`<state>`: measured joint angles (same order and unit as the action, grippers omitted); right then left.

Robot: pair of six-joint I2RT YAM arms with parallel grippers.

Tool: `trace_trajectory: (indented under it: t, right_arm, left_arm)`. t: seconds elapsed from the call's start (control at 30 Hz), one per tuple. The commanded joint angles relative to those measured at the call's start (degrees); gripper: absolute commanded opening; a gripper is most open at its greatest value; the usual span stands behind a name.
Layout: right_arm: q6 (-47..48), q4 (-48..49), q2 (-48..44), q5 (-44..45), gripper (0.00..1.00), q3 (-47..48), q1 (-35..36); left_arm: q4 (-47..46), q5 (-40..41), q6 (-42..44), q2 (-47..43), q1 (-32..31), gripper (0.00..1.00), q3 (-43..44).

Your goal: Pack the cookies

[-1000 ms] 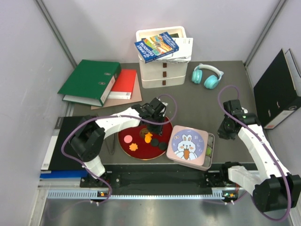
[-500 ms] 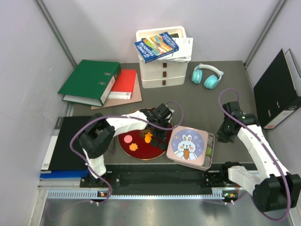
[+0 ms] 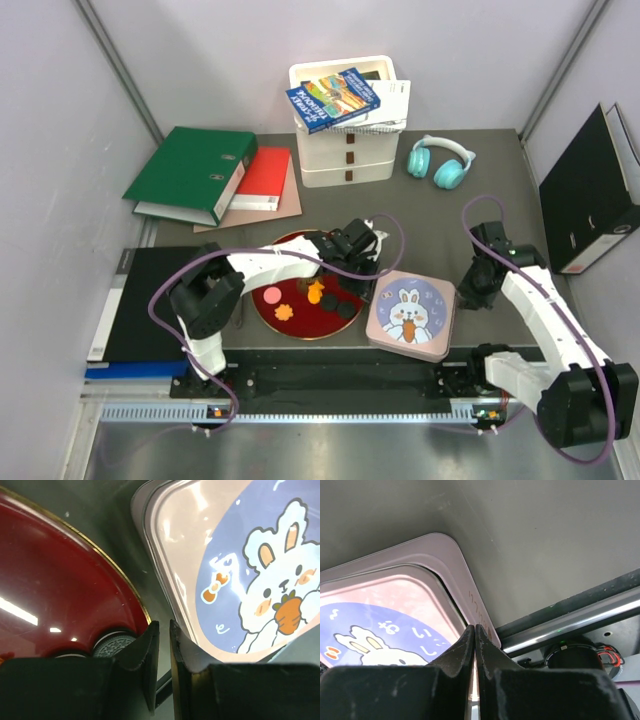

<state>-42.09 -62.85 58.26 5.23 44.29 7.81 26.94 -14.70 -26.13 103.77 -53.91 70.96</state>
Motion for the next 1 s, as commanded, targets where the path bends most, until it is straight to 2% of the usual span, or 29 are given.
trace_trajectory:
  t: [0.0,0.4,0.5,0.7,0.8,0.97]
  right_arm:
    - [-0.98,1.76,-0.08,-0.49,0.01,-0.26,0.18]
    - [-2.83,-0.69,-3.77,2.32,0.01,7.11,0.18]
    - [-2.39,1.84,-5.34,-0.48,0.01,7.30,0.10]
    - [-1.77,12.90,-8.78,-15.05,0.00,0.72,0.18]
    - [-2.39,15.82,-9.04,-18.50,0.00,-3.68,0.18]
    - [-2.92,10.22,-3.61,-13.59,0.00,-5.80,0.18]
  left_arm:
    - [-2.50,-1.56,0.47,0.47,-0.67,0.19,2.25]
    - [-2.59,-1.39,0.20,1.18,-1.90,0.20,3.40]
    - [-2.51,-1.21,0.11,1.35,-1.99,0.20,3.57]
    - [-1.80,0.02,0.38,1.70,-1.99,0.21,4.19]
    - [-1.01,0.81,0.90,1.62,-1.99,0.23,4.71]
    - [0.04,1.60,1.61,1.26,-1.99,0.24,5.24]
